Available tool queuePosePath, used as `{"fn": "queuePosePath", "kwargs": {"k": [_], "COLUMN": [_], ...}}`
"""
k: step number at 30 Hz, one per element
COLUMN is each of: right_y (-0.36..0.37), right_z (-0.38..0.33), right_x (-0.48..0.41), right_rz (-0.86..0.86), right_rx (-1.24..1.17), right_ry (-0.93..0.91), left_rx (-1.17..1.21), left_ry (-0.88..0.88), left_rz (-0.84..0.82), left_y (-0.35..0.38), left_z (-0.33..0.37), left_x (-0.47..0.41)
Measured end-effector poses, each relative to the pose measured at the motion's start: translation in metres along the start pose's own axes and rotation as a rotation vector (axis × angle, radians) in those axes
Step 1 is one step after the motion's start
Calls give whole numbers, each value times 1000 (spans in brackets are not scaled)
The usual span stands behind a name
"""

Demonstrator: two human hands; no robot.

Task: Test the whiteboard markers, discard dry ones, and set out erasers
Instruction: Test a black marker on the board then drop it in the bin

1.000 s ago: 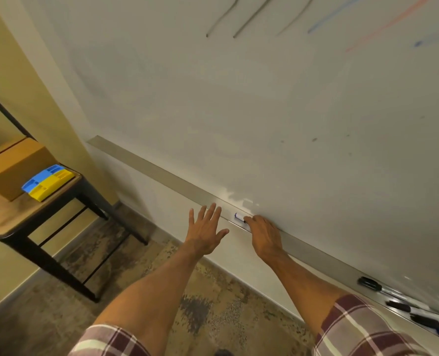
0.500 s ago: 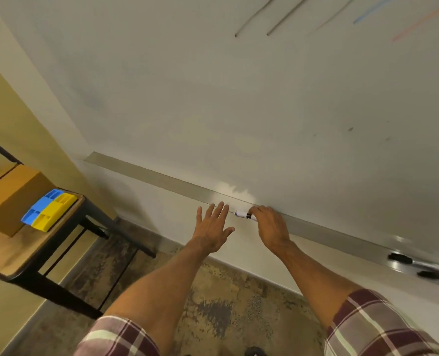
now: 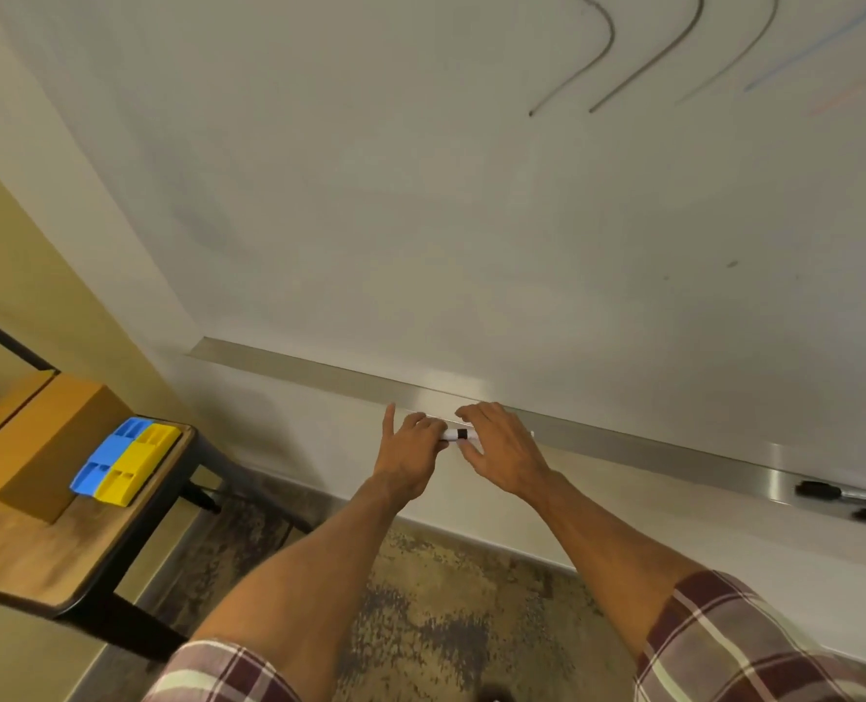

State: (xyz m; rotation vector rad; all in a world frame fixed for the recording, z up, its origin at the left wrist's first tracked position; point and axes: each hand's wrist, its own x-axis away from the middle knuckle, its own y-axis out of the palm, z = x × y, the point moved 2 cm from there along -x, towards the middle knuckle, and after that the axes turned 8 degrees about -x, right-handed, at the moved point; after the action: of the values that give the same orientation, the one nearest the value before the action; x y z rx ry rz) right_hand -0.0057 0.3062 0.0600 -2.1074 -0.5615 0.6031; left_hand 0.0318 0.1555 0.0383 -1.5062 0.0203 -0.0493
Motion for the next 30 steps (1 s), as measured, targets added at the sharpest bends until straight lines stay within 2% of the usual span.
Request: {"fn": "queuePosePath", "kwargs": {"k": [8,18,21,25,30], "right_y": [7,5,-4,-12,-18], "right_z": [4,28,36,40,43], "right_x": [-40,-79,-82,-75,-64], "right_rz": [-197,-315,-232,-144,-5], "right_rx": [135,309,359,258,114], "right_ry": [19,145,165,242,308], "left_rx": [-71,-242,-236,-172,-132], "left_ry": [74,188,216,271,354], "left_rz": [54,71,76,150,389], "left_y": [-5,-13,-10,-1,3], "left_z": [-20,-29,-29,-28,-30], "left_x": [-32,-74,-84,-96,-98]}}
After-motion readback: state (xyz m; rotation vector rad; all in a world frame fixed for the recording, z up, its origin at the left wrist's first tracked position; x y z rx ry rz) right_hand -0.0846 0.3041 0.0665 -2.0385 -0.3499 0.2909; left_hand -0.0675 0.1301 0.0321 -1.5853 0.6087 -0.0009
